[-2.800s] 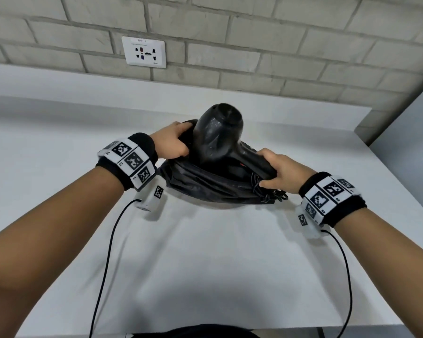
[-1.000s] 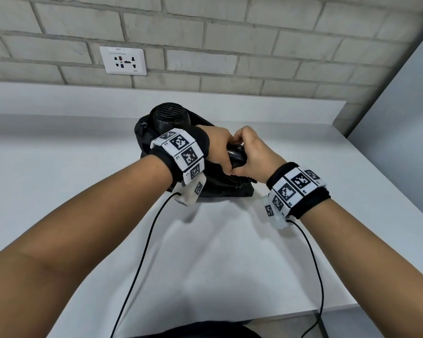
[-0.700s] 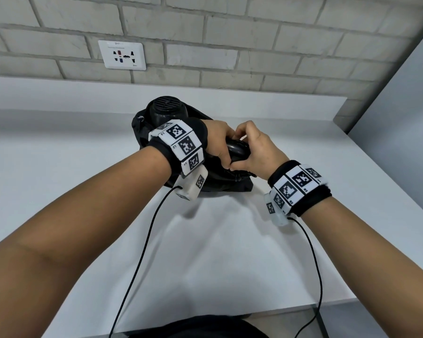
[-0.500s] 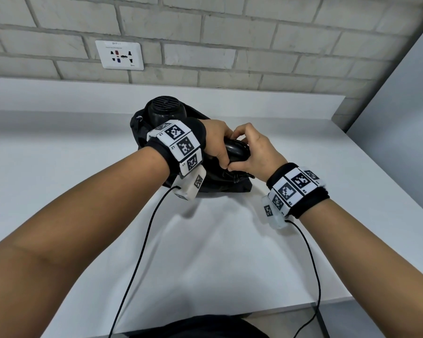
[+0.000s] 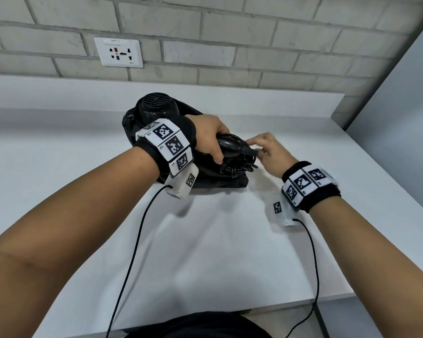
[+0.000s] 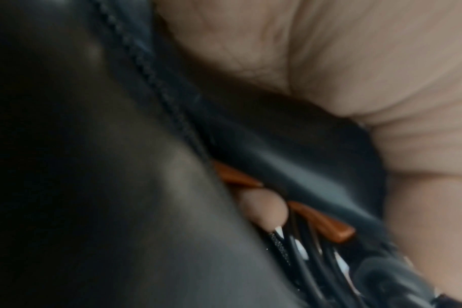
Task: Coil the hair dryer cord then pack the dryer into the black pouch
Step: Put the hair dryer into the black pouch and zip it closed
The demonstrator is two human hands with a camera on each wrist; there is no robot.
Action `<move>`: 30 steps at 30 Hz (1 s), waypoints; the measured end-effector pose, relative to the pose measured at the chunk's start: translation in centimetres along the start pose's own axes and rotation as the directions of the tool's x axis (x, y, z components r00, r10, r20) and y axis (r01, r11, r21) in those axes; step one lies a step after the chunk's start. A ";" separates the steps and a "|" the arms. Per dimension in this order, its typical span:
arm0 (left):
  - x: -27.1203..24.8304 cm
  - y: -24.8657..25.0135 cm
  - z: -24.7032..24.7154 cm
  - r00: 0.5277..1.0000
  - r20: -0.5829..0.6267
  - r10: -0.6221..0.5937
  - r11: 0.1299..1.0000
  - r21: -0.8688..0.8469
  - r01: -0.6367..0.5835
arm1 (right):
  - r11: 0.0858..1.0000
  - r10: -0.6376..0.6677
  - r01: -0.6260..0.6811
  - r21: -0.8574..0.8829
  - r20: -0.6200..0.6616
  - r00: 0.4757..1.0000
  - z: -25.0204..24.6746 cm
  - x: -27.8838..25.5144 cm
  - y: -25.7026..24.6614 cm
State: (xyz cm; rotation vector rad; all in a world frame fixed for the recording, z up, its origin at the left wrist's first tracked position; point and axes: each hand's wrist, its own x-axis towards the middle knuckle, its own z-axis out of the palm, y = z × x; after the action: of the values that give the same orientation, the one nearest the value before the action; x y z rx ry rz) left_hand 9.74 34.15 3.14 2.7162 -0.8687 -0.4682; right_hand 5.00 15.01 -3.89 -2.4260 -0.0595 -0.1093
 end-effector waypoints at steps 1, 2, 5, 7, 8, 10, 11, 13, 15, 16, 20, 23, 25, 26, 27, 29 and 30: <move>-0.1 0.0 0.0 1.000 0.001 0.005 1.000 -0.001 -0.005 | 0.999 0.016 -0.011 -0.044 0.133 0.991 0.5 -0.1 0.1; -0.2 0.0 0.1 1.000 0.004 0.008 1.000 0.000 -0.008 | 0.999 0.036 -0.027 -0.041 0.220 0.975 1.0 -0.2 0.1; -0.6 -0.2 0.2 1.000 0.005 0.007 1.000 -0.005 -0.007 | 0.997 0.035 -0.052 0.060 0.256 0.966 1.6 -0.3 -1.0; -0.9 -0.4 0.0 1.000 -0.013 -0.001 1.000 -0.025 0.001 | 0.990 0.073 -0.096 0.100 0.213 0.974 1.6 -0.3 -1.1; -1.0 -0.5 -0.1 1.000 -0.022 -0.005 0.999 -0.032 0.005 | 0.984 0.108 -0.129 0.121 0.170 0.980 1.7 -0.3 -1.0; -1.2 -0.7 -0.2 0.999 -0.030 -0.012 0.999 -0.048 0.010 | 0.972 0.161 -0.168 0.163 0.058 0.985 2.0 -0.1 -0.6; -1.3 -0.8 -0.2 1.000 -0.028 -0.012 0.998 -0.058 0.011 | 0.970 0.177 -0.175 0.170 0.002 0.984 2.2 0.0 -0.5; -1.4 -1.0 -0.2 0.999 -0.032 -0.015 0.998 -0.065 0.013 | 0.964 0.198 -0.175 0.201 -0.096 0.976 2.2 0.3 -0.6; -1.4 -1.1 -0.3 0.998 -0.063 -0.030 0.998 -0.057 0.027 | 0.964 0.187 -0.143 0.224 -0.189 0.964 2.2 0.3 -0.5; -1.4 -1.2 -0.4 0.996 -0.081 -0.040 0.998 -0.057 0.036 | 0.970 0.171 -0.121 0.212 -0.237 0.957 2.1 0.2 -0.3; -1.4 -1.5 -0.8 0.991 -0.113 -0.064 0.995 -0.088 0.055 | 0.985 0.141 -0.114 0.132 -0.219 0.965 2.1 -0.4 -0.2; -1.3 -1.5 -1.0 0.988 -0.129 -0.083 0.991 -0.119 0.068 | 0.987 0.139 -0.126 0.105 -0.130 0.982 2.5 -0.7 -0.6; -1.2 -1.6 -1.0 0.985 -0.141 -0.096 0.988 -0.133 0.077 | 0.988 0.127 -0.114 0.102 -0.122 0.984 2.8 -0.8 -0.8; -1.1 -1.6 -0.9 0.983 -0.148 -0.107 0.986 -0.140 0.086 | 0.986 0.127 -0.109 0.130 -0.135 0.983 2.9 -0.7 -1.0; -1.1 -1.7 -0.9 0.981 -0.157 -0.116 0.985 -0.143 0.094 | 0.978 0.133 -0.106 0.178 -0.150 0.980 3.0 -0.7 -1.2; -1.0 -1.7 -0.9 0.978 -0.170 -0.123 0.985 -0.143 0.099 | 0.958 0.150 -0.098 0.271 -0.178 0.973 3.1 -0.7 -1.6; -1.1 -1.7 -0.9 0.977 -0.174 -0.123 0.985 -0.141 0.099 | 0.949 0.160 -0.099 0.298 -0.189 0.969 3.2 -0.6 -1.8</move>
State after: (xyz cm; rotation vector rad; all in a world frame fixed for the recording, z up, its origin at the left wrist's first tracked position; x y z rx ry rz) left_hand 10.16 36.28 3.67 2.6445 -0.6186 -0.2810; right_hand 4.47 18.44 -5.15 -2.1081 0.1706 -0.2779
